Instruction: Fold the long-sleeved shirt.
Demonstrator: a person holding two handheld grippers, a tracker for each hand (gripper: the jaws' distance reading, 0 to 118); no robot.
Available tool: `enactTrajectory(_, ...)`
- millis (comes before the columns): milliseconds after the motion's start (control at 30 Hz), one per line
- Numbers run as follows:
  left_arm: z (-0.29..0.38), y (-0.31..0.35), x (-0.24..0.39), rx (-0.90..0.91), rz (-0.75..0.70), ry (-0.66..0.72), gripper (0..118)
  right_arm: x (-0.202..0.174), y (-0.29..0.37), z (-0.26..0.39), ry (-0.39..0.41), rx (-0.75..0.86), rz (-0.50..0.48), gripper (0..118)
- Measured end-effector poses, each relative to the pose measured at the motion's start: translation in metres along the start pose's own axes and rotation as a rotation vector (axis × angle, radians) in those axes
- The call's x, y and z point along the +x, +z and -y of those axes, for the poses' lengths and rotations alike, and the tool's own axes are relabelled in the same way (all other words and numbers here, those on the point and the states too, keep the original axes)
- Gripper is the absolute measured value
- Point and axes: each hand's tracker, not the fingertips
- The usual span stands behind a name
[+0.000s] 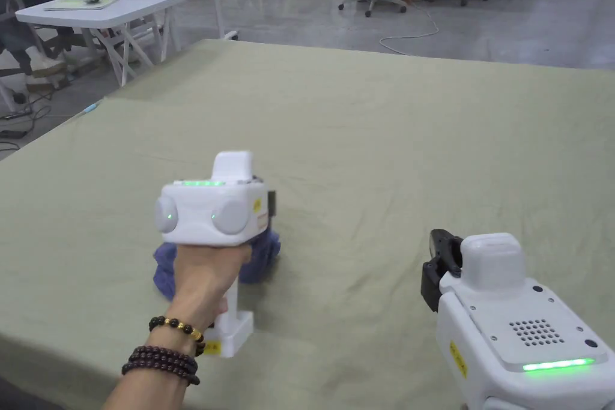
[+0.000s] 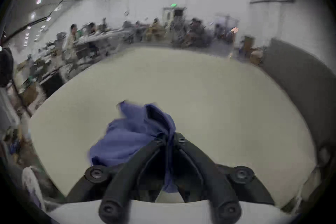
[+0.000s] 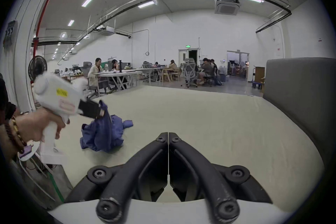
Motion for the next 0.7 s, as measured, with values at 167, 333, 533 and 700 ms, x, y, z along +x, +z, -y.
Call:
enactTrajectory(167, -0.031, 0.028, 0.127, 0.079, 0.232, -0.109, 3, 0.044, 0.022, -0.006, -0.047, 0.022, 0.126, 0)
enactTrajectory(333, 0.001, 0.011, 0.259, 0.027, 0.517, -0.157, 3, 0.098, 0.066, -0.013, -0.071, 0.042, 0.295, 0)
enactTrajectory(533, 0.103, -0.020, 0.368, -0.129, 0.552, -0.278, 7, 0.160, 0.107, -0.017, -0.111, 0.037, 0.491, 0)
enactTrajectory(700, 0.120, -0.016, 0.344, -0.092, 0.537, -0.346, 114, 0.169, 0.119, -0.008, -0.156, 0.035, 0.507, 0)
